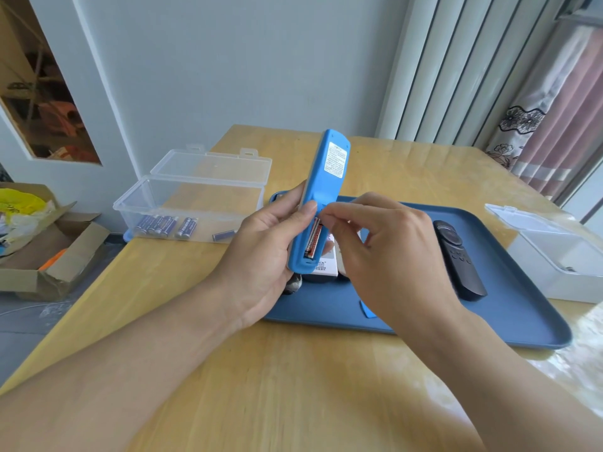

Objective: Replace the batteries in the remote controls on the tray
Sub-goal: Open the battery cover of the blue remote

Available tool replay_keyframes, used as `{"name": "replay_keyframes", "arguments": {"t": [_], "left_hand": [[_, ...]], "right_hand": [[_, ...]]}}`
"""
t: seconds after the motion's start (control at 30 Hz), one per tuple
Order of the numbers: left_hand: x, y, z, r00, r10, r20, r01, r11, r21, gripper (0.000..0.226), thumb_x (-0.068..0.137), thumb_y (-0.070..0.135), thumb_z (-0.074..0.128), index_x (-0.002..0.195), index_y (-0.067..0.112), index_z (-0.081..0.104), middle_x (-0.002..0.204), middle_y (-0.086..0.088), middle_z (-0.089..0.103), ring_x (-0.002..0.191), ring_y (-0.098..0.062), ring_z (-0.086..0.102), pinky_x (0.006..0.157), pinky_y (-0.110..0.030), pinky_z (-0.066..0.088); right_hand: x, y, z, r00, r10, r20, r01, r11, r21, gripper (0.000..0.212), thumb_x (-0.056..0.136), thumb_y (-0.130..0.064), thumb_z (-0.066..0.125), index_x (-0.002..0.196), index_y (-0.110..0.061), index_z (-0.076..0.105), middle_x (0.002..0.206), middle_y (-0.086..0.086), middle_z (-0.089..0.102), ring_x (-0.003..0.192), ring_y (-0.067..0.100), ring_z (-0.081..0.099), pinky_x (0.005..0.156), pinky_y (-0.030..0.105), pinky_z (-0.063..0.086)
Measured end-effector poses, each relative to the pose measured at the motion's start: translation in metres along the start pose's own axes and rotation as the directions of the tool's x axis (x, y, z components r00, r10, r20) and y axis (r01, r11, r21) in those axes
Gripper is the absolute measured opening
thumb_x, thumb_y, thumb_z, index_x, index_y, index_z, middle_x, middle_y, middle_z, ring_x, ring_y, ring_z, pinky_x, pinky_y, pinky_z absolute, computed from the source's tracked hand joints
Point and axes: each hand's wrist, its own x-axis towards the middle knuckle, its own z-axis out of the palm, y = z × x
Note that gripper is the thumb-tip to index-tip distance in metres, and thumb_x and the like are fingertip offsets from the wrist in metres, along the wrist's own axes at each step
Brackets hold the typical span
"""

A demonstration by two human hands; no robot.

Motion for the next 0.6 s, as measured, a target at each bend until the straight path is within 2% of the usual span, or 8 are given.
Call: {"name": "replay_keyframes", "arguments": {"t": [0.1,0.17,0.23,0.27,0.33,0.4,0.53,0.6], "left_hand": [[-0.0010,0.0005,0.0014,1.000,-0.011,0.027,0.011,1.000,0.005,0.038,0.099,0.032,0.057,0.136,0.041,0.061,0.130,-0.001,0.070,0.103,-0.015,0.067,0.113,-0.063,0.026],[-0.0016,0.0003,0.0014,0.999,-0.034,0.030,0.034,0.999,0.002,0.036,0.104,0.027,0.052,0.138,0.038,0.061,0.126,0.001,0.071,0.096,-0.013,0.070,0.115,-0.070,0.020],[-0.0024,0.0009,0.0016,0.999,-0.043,0.030,0.043,0.999,0.017,0.037,0.105,0.026,0.050,0.138,0.037,0.061,0.124,0.001,0.072,0.093,-0.012,0.071,0.114,-0.070,0.019],[-0.0027,0.0014,0.0023,0.998,-0.044,0.034,0.043,0.999,0.025,0.037,0.105,0.025,0.050,0.138,0.036,0.061,0.125,0.001,0.072,0.093,-0.012,0.071,0.115,-0.068,0.022],[-0.0027,0.0009,0.0031,0.999,-0.037,0.032,0.036,0.999,0.023,0.038,0.105,0.022,0.049,0.139,0.033,0.060,0.128,0.001,0.070,0.095,-0.011,0.070,0.110,-0.056,0.041],[-0.0023,-0.0005,0.0029,0.999,-0.035,0.034,0.034,0.999,0.006,0.039,0.105,0.019,0.048,0.140,0.029,0.060,0.130,0.000,0.069,0.097,-0.010,0.068,0.091,-0.034,0.057],[-0.0036,-0.0015,0.0037,0.998,-0.058,0.027,0.059,0.998,-0.003,0.036,0.105,0.021,0.048,0.137,0.030,0.062,0.119,0.001,0.071,0.088,-0.010,0.067,0.069,-0.023,0.052],[-0.0028,-0.0011,0.0036,0.999,-0.043,0.002,0.043,0.999,-0.008,0.036,0.105,0.022,0.049,0.137,0.033,0.062,0.120,0.001,0.072,0.091,-0.012,0.065,0.077,-0.032,0.046]], "right_hand": [[0.0021,-0.0034,-0.0044,0.995,0.071,0.068,-0.076,0.995,0.071,0.016,0.095,-0.014,0.067,0.087,-0.022,0.078,0.078,-0.006,0.066,0.068,0.004,0.056,0.057,0.009,0.039],[0.0034,-0.0052,-0.0072,0.987,0.109,0.122,-0.123,0.986,0.117,0.017,0.096,-0.010,0.065,0.088,-0.019,0.077,0.080,-0.006,0.067,0.070,-0.006,0.058,0.058,0.003,0.038],[0.0043,-0.0062,-0.0086,0.978,0.132,0.162,-0.154,0.979,0.131,0.017,0.097,-0.010,0.063,0.088,-0.018,0.075,0.080,-0.009,0.066,0.069,-0.012,0.058,0.059,0.003,0.038],[0.0047,-0.0063,-0.0088,0.974,0.142,0.175,-0.167,0.977,0.134,0.017,0.097,-0.011,0.062,0.088,-0.017,0.074,0.081,-0.010,0.066,0.070,-0.012,0.058,0.060,0.004,0.038],[0.0050,-0.0066,-0.0092,0.966,0.163,0.200,-0.190,0.974,0.125,0.016,0.098,-0.013,0.061,0.089,-0.018,0.073,0.082,-0.012,0.068,0.073,-0.009,0.058,0.063,0.006,0.040],[0.0052,-0.0065,-0.0099,0.961,0.180,0.210,-0.209,0.970,0.124,0.015,0.099,-0.015,0.060,0.089,-0.019,0.071,0.082,-0.012,0.069,0.075,-0.006,0.059,0.064,0.008,0.041],[0.0034,-0.0064,-0.0071,0.958,0.206,0.201,-0.238,0.960,0.148,0.011,0.095,-0.020,0.065,0.088,-0.025,0.072,0.075,-0.014,0.071,0.069,0.002,0.063,0.061,0.015,0.046],[0.0026,-0.0064,-0.0046,0.956,0.235,0.178,-0.264,0.951,0.161,0.003,0.089,-0.026,0.074,0.089,-0.028,0.075,0.073,-0.020,0.072,0.071,0.002,0.065,0.062,0.013,0.048]]}}
